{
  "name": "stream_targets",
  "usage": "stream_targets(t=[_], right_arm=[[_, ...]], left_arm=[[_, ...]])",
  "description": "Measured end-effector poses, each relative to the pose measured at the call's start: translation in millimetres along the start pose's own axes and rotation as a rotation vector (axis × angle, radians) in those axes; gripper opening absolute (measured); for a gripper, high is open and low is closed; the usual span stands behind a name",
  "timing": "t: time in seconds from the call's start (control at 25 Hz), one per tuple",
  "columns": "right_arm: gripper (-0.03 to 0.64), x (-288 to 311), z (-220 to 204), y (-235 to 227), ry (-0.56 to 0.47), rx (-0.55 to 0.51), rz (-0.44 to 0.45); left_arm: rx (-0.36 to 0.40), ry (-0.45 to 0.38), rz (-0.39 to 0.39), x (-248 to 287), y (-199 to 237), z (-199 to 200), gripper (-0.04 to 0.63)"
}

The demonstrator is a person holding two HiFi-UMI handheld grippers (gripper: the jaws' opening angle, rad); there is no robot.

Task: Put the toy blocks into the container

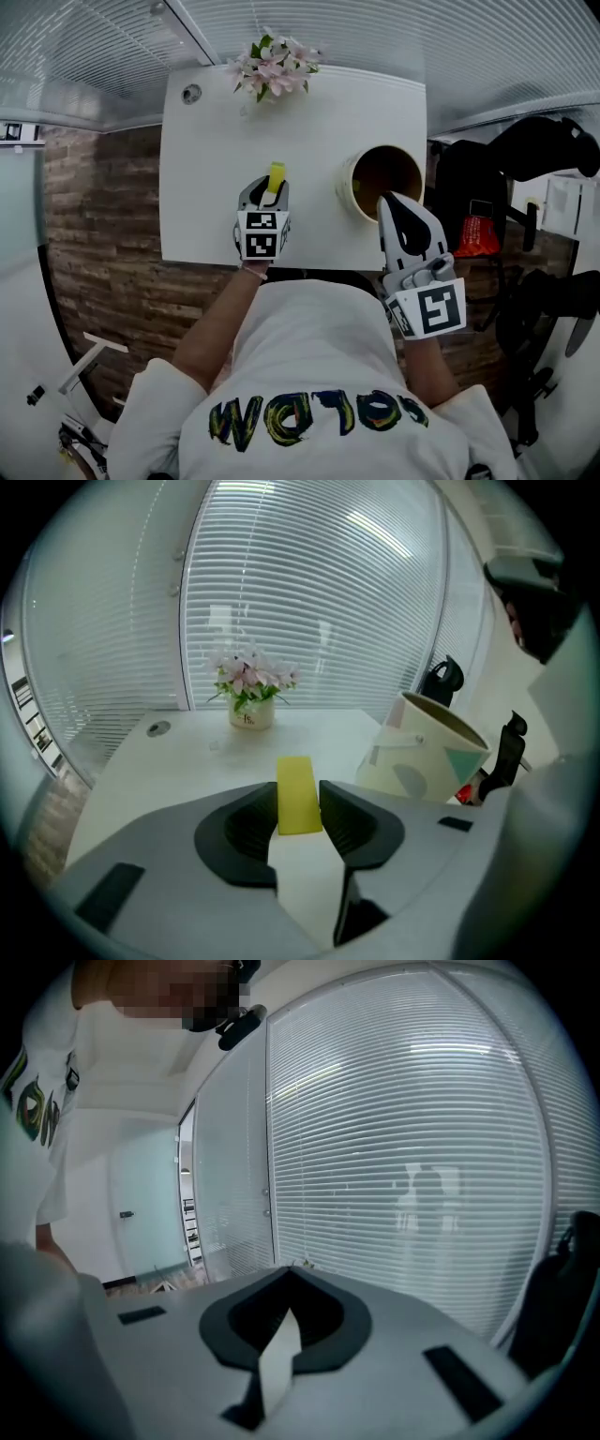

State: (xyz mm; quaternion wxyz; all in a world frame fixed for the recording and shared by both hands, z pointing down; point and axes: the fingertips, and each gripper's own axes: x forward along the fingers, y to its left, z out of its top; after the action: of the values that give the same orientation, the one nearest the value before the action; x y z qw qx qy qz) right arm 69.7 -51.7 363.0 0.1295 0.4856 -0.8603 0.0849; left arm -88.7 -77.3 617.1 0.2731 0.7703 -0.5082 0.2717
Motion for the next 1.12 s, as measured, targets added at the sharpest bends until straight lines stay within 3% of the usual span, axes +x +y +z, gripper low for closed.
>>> stream_targets(t=[0.28, 0.88, 1.12], right_arm=[[0.007, -1, 18, -4, -0.033, -0.021, -0.016], [0.008, -9, 61, 1, -0.108, -0.048, -0.006], [0.007, -8, 67, -3, -0.122, -0.056, -0.014]], left_arm=[[0.042, -0.132, -0.021, -51, -4, 61, 0.150], [0.018, -0.414, -0.046, -165, -20, 173, 0.150], [0.031, -0.450, -0.056, -172, -24, 191, 0.150]])
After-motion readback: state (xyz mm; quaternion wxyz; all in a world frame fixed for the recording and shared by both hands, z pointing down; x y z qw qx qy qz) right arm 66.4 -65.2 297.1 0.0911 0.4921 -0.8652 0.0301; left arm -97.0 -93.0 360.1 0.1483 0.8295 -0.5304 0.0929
